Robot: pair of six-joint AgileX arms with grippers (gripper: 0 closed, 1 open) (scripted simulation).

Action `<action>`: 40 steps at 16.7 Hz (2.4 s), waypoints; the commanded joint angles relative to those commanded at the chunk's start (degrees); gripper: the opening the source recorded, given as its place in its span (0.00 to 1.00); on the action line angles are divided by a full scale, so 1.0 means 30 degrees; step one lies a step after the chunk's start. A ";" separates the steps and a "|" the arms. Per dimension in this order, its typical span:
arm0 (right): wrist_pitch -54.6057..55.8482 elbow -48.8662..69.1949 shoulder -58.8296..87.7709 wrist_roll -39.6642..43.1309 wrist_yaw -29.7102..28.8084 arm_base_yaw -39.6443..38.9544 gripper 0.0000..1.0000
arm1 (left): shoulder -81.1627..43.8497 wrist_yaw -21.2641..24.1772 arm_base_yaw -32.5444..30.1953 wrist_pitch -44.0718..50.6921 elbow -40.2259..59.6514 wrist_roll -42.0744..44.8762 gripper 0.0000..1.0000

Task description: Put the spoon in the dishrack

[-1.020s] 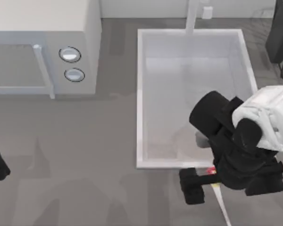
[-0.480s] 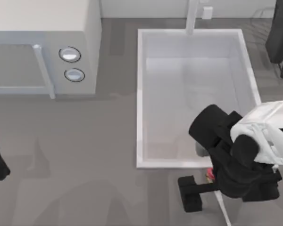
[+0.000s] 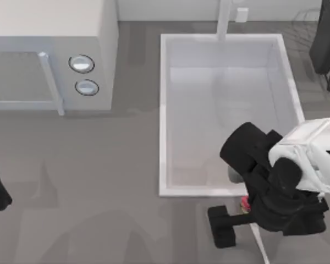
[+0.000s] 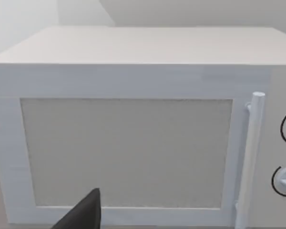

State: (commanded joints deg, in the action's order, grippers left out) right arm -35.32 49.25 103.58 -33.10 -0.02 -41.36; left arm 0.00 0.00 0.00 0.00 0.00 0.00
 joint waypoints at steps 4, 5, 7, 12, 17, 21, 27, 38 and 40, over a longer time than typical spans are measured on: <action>0.0000 0.0000 0.0000 0.0000 0.0000 0.0000 0.10 | 0.0000 0.0000 0.0000 0.0000 0.0000 0.0000 1.00; 0.0000 0.0000 0.0000 0.0000 0.0000 0.0000 0.02 | 0.0000 0.0000 0.0000 0.0000 0.0000 0.0000 1.00; 0.0000 0.0000 0.0000 0.0000 0.0000 0.0000 0.00 | 0.0000 0.0000 0.0000 0.0000 0.0000 0.0000 1.00; 0.0000 0.0000 0.0000 0.0000 0.0000 0.0000 0.00 | 0.0000 0.0000 0.0000 0.0000 0.0000 0.0000 1.00; -0.1895 0.1217 -0.1290 -0.0013 -0.0439 -0.0051 0.00 | 0.0000 0.0000 0.0000 0.0000 0.0000 0.0000 1.00; -0.5696 0.4559 -0.1825 -0.0072 -0.0451 -0.0079 0.00 | 0.0000 0.0000 0.0000 0.0000 0.0000 0.0000 1.00; -1.4257 1.0687 -0.3340 0.0086 -0.0433 0.0031 0.00 | 0.0000 0.0000 0.0000 0.0000 0.0000 0.0000 1.00; -1.6079 1.2861 -0.4479 0.0490 -0.0066 0.0693 0.00 | 0.0000 0.0000 0.0000 0.0000 0.0000 0.0000 1.00; -1.4813 1.2609 -0.5025 0.1066 0.0648 0.1985 0.00 | 0.0000 0.0000 0.0000 0.0000 0.0000 0.0000 1.00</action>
State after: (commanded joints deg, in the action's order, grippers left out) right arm -79.76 87.08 88.51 -29.91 1.92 -35.41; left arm 0.00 0.00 0.00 0.00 0.00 0.00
